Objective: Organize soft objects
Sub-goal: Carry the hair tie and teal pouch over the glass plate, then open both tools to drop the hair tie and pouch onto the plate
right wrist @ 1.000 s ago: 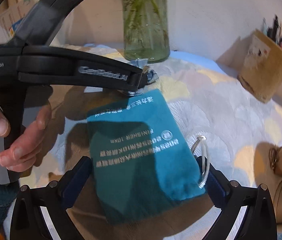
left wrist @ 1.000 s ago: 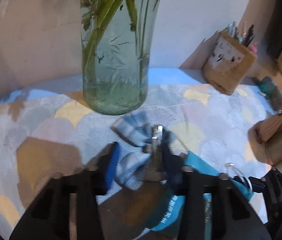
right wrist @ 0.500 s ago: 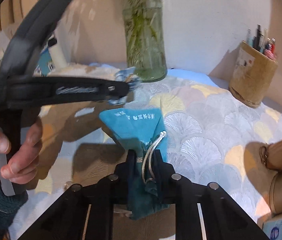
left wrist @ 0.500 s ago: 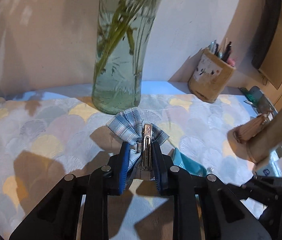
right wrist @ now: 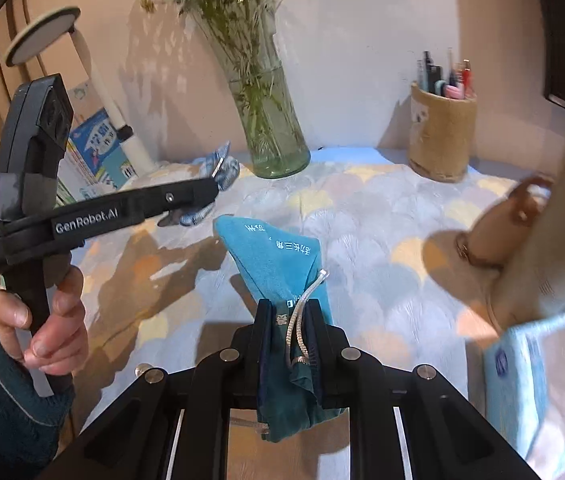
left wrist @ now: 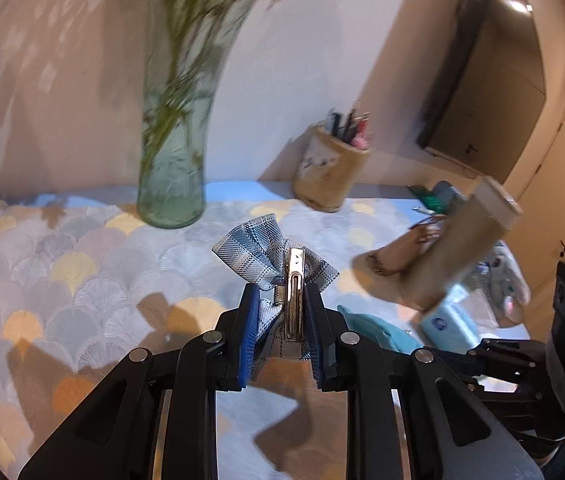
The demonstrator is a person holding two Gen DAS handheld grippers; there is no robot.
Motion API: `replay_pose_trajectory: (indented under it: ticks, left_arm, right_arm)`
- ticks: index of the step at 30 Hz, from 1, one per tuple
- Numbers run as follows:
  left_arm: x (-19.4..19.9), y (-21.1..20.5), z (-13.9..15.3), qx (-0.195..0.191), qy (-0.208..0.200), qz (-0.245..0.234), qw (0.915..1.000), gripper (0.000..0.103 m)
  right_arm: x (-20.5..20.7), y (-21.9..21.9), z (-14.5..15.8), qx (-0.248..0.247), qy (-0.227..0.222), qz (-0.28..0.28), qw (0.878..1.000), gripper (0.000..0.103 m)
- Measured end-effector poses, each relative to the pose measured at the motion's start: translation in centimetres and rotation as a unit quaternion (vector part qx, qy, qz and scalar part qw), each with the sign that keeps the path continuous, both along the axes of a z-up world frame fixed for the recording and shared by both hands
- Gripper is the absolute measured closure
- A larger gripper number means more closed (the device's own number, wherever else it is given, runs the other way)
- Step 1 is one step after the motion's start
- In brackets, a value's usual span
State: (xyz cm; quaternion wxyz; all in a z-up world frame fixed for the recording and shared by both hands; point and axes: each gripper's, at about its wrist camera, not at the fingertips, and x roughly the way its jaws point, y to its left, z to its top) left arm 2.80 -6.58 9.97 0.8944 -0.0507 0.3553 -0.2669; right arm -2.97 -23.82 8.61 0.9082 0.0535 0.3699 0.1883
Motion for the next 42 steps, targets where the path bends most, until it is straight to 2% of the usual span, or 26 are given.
replay_pose_trajectory:
  ticks: [7, 11, 14, 18, 24, 28, 30, 34, 38, 42]
  left_arm:
    - [-2.9, -3.3, 2.9, 0.008, -0.037, -0.033, 0.9987, 0.083]
    - [-4.9, -6.1, 4.9, 0.0, -0.054, -0.071, 0.996, 0.083]
    - [-6.5, -8.4, 6.9, -0.033, -0.063, -0.121, 0.9901, 0.083]
    - [-8.4, -13.2, 9.2, -0.04, -0.087, -0.168, 0.9811, 0.083]
    - [-10.3, -21.7, 10.7, -0.035, -0.109, -0.227, 0.9672, 0.083]
    - [-10.3, -28.0, 10.1, -0.012, -0.103, -0.255, 0.9613, 0.083]
    - [-10.0, -30.6, 9.4, -0.001, -0.101, -0.256, 0.9613, 0.083]
    - [-8.5, -34.9, 7.1, 0.019, -0.079, -0.246, 0.9658, 0.083]
    - [-5.8, -37.3, 4.5, 0.011, -0.026, -0.232, 0.9723, 0.083]
    - [-4.7, -39.0, 2.8, 0.035, -0.025, -0.211, 0.9766, 0.081]
  right_arm:
    - [-3.8, -2.5, 1.9, 0.001, -0.042, -0.026, 0.999, 0.087]
    - [-6.2, -4.6, 3.7, 0.006, -0.07, -0.047, 0.996, 0.087]
    - [-8.5, -7.1, 5.2, 0.011, -0.096, -0.07, 0.993, 0.087]
    - [-11.4, -11.3, 7.2, 0.02, -0.118, -0.113, 0.986, 0.087]
    - [-14.0, -19.4, 9.0, 0.032, -0.146, -0.21, 0.966, 0.087]
    - [-13.8, -24.9, 8.8, 0.047, -0.137, -0.274, 0.951, 0.087]
    - [-13.1, -28.3, 8.3, 0.068, -0.123, -0.307, 0.941, 0.087]
    - [-11.8, -32.7, 6.8, 0.078, -0.095, -0.357, 0.926, 0.087]
    - [-10.1, -35.3, 4.9, 0.072, -0.072, -0.39, 0.915, 0.087]
    - [-8.0, -36.6, 3.1, 0.059, -0.051, -0.402, 0.912, 0.087]
